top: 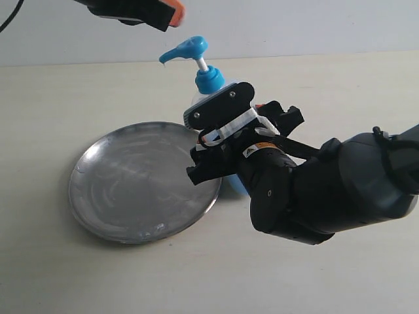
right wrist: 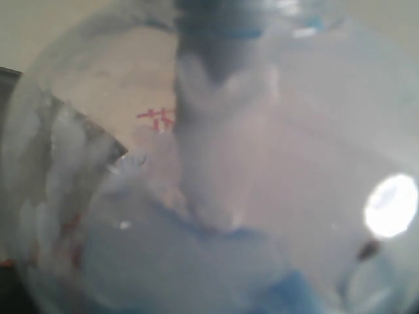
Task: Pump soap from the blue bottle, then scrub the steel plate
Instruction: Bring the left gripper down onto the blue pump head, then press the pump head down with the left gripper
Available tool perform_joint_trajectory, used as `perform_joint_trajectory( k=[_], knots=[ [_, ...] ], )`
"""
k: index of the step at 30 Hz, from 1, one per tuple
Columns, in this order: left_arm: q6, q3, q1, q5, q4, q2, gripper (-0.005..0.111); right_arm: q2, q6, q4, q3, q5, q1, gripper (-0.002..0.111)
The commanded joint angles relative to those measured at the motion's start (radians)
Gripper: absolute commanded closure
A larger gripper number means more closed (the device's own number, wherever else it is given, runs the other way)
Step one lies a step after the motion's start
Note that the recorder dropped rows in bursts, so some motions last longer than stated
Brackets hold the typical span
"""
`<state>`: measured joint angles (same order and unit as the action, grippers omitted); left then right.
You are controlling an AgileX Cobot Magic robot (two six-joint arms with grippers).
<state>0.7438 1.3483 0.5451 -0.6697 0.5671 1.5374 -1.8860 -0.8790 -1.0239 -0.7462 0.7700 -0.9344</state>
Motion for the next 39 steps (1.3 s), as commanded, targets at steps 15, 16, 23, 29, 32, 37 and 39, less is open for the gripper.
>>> perform_joint_trajectory(
  k=[15, 16, 23, 29, 32, 37, 39],
  knots=[
    [0.100, 0.007, 0.002, -0.039, 0.111, 0.022, 0.107, -0.012, -0.016, -0.004, -0.002, -0.064, 0.004, 0.108],
    [0.113, 0.007, 0.002, -0.039, 0.115, 0.022, 0.107, -0.012, -0.016, -0.004, -0.002, -0.064, 0.004, 0.108],
    [0.115, 0.007, 0.002, -0.031, 0.103, 0.022, 0.107, -0.012, -0.016, -0.004, -0.002, -0.064, 0.004, 0.108],
    [0.115, 0.007, 0.002, -0.024, 0.082, 0.054, 0.107, -0.012, -0.018, -0.004, -0.002, -0.064, 0.004, 0.108],
    [0.115, 0.007, 0.002, -0.014, 0.082, 0.063, 0.107, -0.012, -0.018, -0.004, -0.002, -0.064, 0.004, 0.108],
    [0.115, 0.007, 0.000, 0.017, 0.076, 0.063, 0.107, -0.012, -0.018, -0.004, -0.002, -0.064, 0.004, 0.108],
    [0.115, 0.007, 0.000, 0.017, 0.064, 0.063, 0.107, -0.012, -0.018, -0.004, -0.002, -0.064, 0.004, 0.108]
  ],
)
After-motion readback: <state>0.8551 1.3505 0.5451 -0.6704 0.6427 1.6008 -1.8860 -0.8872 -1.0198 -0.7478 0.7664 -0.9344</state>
